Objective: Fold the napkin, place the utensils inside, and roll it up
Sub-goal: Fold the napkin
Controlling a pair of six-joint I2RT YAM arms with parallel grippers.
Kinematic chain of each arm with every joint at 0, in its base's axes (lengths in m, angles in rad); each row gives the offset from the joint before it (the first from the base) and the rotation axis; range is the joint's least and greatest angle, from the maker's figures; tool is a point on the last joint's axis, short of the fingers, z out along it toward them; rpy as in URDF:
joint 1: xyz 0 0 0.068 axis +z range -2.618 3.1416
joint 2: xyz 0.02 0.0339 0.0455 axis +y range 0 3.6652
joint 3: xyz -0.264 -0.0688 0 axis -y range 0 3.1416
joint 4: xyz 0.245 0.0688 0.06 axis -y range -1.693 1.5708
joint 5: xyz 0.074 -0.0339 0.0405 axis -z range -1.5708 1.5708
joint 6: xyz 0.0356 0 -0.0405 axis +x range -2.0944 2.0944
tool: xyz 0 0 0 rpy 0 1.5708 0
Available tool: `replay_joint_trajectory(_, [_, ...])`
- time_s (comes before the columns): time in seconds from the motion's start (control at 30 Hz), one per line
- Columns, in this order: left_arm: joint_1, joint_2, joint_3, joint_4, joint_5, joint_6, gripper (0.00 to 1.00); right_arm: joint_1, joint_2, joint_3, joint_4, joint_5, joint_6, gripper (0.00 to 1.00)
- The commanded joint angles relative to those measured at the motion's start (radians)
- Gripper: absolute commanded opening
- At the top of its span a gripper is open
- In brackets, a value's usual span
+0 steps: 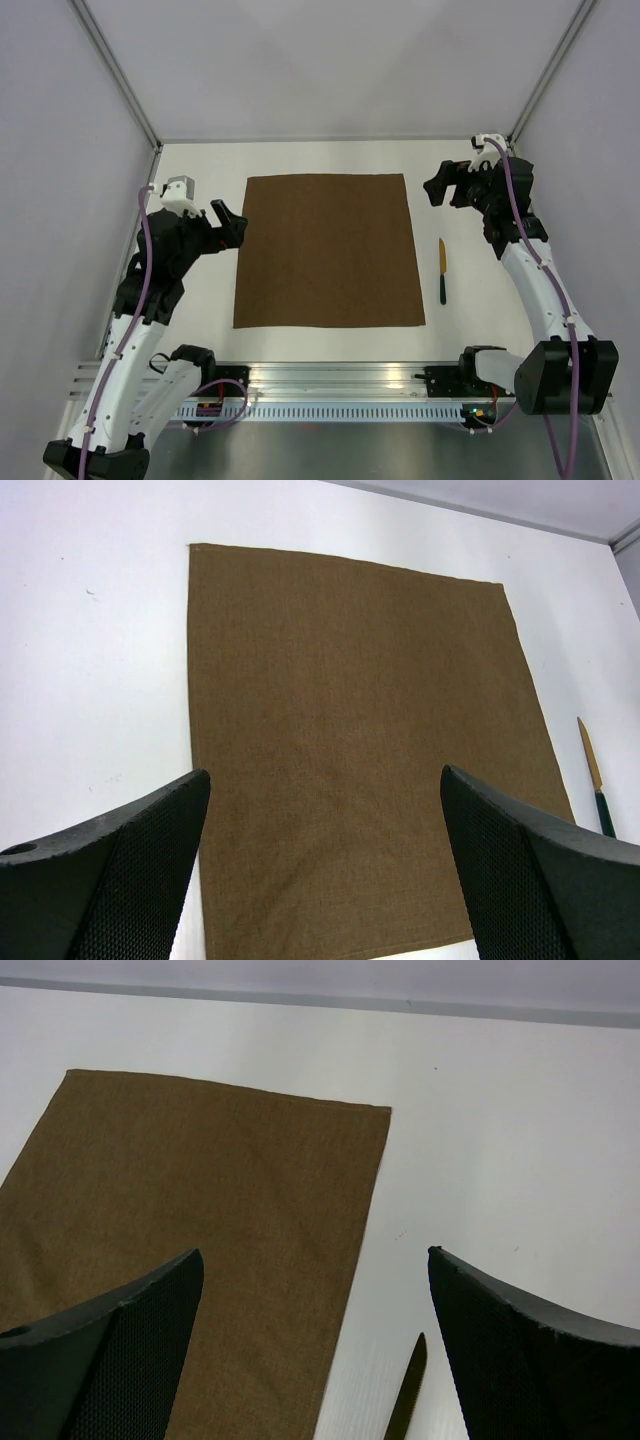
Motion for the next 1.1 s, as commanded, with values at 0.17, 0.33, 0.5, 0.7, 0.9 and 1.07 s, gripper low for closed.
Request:
replay_joint_trajectory(0.17, [0.002,-0.013,0.001,0.014,0.026,0.011,1.00,-0.004,0.021,0.043,-0.021,0.024,-0.026,0.98])
replay_joint_trajectory(0.33, [0.002,-0.009,0.031,0.017,0.013,0.020,1.00,0.018,0.064,0.055,-0.058,-0.018,-0.063,0.97])
replay_joint_trajectory(0.5, [0.002,0.031,0.168,-0.018,-0.009,0.015,1.00,0.302,0.137,0.124,-0.099,0.171,-0.111,0.85])
replay_joint_trajectory(0.7, [0.002,0.090,0.389,-0.087,-0.075,-0.008,1.00,0.747,0.347,0.225,-0.085,0.382,-0.131,0.74])
replay_joint_trajectory(0.9, [0.002,0.103,0.570,-0.145,-0.171,-0.038,1.00,1.074,0.621,0.393,-0.078,0.458,-0.149,0.65])
replay_joint_trajectory(1.07, [0.002,0.113,0.648,-0.191,-0.205,-0.051,1.00,1.220,0.769,0.523,-0.081,0.458,-0.141,0.61])
